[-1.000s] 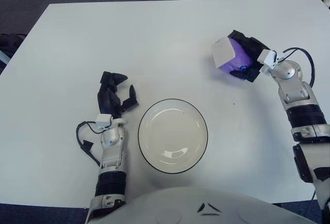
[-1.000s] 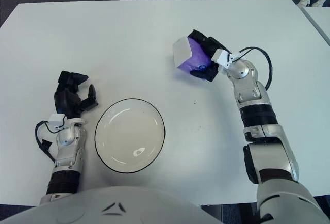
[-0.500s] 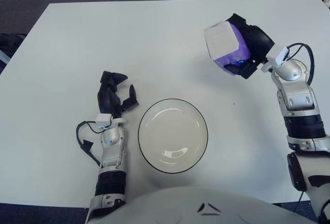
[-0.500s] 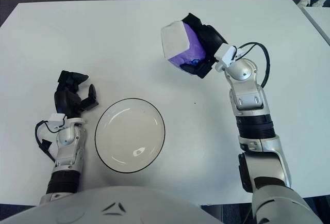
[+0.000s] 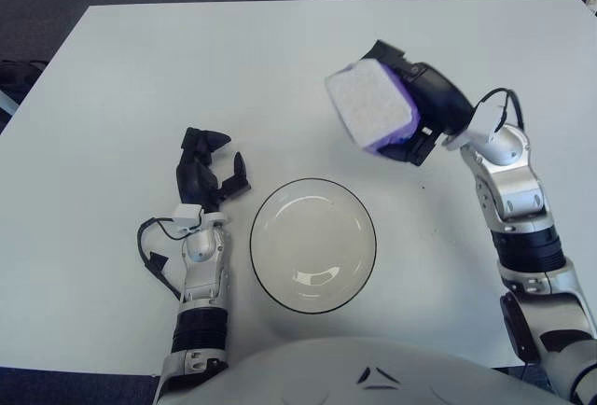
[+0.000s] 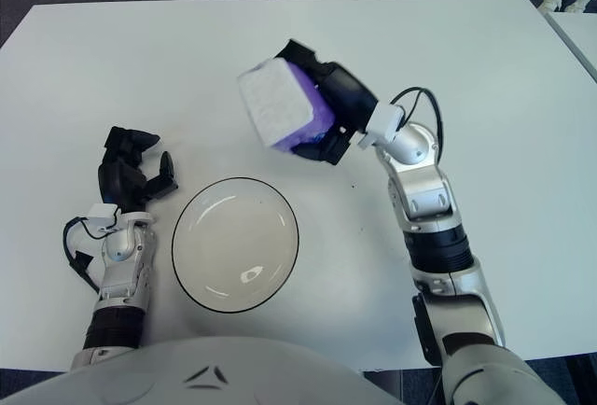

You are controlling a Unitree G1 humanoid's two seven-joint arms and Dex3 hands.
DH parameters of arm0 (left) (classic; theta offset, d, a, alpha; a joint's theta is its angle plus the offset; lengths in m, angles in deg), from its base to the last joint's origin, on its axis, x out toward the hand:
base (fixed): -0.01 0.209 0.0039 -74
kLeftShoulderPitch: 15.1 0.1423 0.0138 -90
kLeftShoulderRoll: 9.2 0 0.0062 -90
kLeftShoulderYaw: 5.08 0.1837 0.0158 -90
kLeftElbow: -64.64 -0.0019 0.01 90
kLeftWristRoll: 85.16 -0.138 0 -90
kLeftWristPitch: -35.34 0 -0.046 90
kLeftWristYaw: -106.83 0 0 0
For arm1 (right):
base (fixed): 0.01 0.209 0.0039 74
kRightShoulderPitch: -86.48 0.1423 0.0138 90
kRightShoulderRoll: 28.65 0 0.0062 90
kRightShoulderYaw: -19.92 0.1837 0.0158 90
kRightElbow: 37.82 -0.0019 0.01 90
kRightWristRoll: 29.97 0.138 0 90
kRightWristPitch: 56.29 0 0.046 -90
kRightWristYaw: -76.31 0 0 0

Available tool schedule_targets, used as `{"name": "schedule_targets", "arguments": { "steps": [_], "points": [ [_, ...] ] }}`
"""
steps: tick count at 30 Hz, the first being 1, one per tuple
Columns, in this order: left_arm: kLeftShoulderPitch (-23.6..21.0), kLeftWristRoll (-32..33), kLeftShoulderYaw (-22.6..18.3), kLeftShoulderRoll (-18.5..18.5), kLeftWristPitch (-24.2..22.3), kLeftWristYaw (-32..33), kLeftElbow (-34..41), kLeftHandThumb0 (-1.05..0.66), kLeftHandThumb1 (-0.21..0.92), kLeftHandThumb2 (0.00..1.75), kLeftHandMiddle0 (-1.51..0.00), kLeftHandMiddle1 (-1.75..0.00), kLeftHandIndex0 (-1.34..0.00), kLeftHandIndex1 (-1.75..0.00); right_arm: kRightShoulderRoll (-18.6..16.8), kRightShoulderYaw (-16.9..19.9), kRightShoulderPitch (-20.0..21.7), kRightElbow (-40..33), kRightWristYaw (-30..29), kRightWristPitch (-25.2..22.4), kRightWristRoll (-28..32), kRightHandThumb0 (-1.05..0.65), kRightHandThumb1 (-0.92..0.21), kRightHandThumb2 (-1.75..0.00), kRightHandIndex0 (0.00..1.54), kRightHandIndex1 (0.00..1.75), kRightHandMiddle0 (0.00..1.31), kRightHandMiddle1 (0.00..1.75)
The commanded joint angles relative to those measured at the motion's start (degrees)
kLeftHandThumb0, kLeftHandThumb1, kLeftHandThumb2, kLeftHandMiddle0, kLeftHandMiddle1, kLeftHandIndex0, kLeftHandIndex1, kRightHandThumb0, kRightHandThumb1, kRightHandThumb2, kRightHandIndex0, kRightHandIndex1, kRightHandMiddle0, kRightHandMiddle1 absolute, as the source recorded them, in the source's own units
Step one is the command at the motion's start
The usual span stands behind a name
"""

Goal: Put the tissue paper into the plate.

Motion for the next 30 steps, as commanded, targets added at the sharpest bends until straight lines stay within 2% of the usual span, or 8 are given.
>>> {"name": "schedule_targets", "arguments": {
  "steps": [1,6,12,18,22,24,28,30],
  "points": [
    [5.4,-0.4,-0.3,0.5,-4.4,0.9,-8.8,-0.01,0.29,1.26,-0.69,-1.45,-0.51,-1.75,-0.9,-2.8,-0.7,-4.6,2.5,0.1,2.2,0.0,0.12,-1.75,0.99,1.58,0.71,1.75],
    [5.4,-1.6,-0.2,0.5,-5.7,2.0,-8.5,-0.01,0.29,1.26,-0.68,-1.45,-0.53,-1.75,0.5,-4.4,-0.7,-6.8,5.1,0.9,1.0,0.0,0.12,-1.75,0.99,1.58,0.71,1.75],
    [5.1,-0.6,-0.6,0.8,-9.5,2.5,-7.7,-0.01,0.28,1.28,-0.68,-1.46,-0.54,-1.75,2.3,-10.3,1.9,-3.0,9.9,12.3,-7.8,0.0,0.08,-1.75,0.93,1.67,0.69,1.75],
    [5.2,-0.6,-0.7,0.6,-9.5,2.7,-8.4,-0.01,0.25,1.31,-0.68,-1.47,-0.56,-1.75,3.3,-12.8,2.1,0.0,12.4,20.7,-9.9,0.0,0.06,-1.75,0.9,1.73,0.67,1.75],
    [4.6,-0.1,-1.0,0.4,-8.8,2.4,-10.1,-0.01,0.24,1.33,-0.68,-1.48,-0.58,-1.75,3.9,-13.8,1.0,3.6,13.1,28.8,-10.9,0.0,0.06,-1.75,0.89,1.74,0.67,1.75],
    [4.3,0.1,-1.2,0.3,-8.4,2.2,-10.8,-0.01,0.23,1.35,-0.68,-1.49,-0.59,-1.75,3.7,-14.3,1.8,4.3,13.2,30.4,-11.6,0.0,0.06,-1.75,0.9,1.73,0.67,1.75],
    [3.5,0.8,-1.6,0.1,-7.3,1.6,-12.8,-0.01,0.21,1.36,-0.67,-1.5,-0.61,-1.75,2.4,-16.7,3.2,3.7,13.5,29.2,-13.1,0.0,0.07,-1.75,0.9,1.72,0.68,1.75],
    [3.2,0.9,-1.7,0.0,-6.9,1.4,-13.5,-0.01,0.21,1.37,-0.66,-1.5,-0.62,-1.75,2.6,-17.6,3.9,4.9,14.9,29.6,-11.7,0.0,0.07,-1.75,0.9,1.72,0.68,1.75]
  ]
}}
